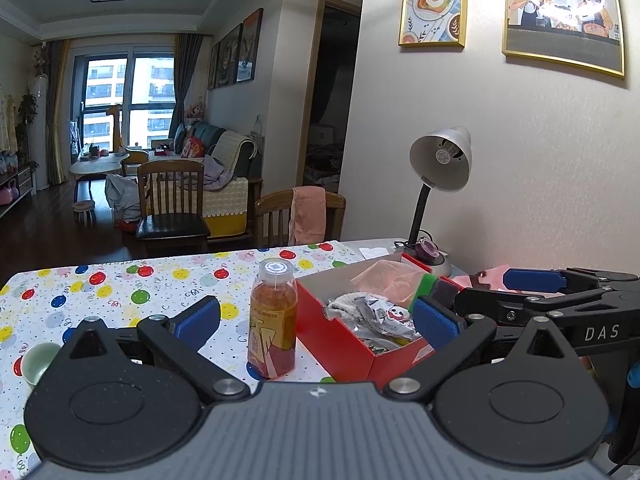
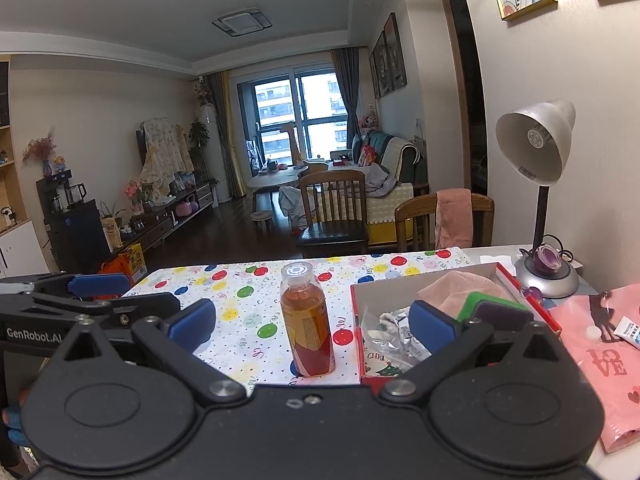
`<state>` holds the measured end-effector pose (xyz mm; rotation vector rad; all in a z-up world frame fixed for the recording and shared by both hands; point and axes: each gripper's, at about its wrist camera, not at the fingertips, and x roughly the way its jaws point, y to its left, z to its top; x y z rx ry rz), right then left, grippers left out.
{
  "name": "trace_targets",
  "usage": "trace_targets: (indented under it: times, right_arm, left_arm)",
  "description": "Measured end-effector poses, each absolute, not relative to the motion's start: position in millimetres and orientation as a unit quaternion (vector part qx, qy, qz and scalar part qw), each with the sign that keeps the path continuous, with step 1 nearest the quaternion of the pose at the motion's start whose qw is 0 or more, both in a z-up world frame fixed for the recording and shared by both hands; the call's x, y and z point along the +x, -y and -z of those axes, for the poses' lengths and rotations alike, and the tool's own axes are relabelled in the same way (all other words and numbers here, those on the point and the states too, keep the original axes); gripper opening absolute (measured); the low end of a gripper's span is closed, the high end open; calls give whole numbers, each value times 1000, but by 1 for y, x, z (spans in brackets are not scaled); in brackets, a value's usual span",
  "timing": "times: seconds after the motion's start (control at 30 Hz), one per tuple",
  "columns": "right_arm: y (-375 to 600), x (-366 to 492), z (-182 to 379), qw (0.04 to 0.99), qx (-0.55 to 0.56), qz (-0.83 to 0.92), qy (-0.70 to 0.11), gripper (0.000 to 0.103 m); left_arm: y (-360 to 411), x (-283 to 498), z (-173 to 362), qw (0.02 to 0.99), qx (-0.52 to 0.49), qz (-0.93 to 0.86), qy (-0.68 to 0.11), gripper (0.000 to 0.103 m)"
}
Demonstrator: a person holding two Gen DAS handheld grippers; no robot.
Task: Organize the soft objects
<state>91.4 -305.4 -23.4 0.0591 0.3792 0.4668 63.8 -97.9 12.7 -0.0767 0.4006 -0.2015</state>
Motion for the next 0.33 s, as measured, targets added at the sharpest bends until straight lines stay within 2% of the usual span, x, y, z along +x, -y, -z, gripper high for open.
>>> trace_targets:
  times: [0.33]
  right_arm:
    - [301,90,24,954,31,-231,-191,103]
  left_arm:
    - [91,63,-13,973,-45,95,-203,103]
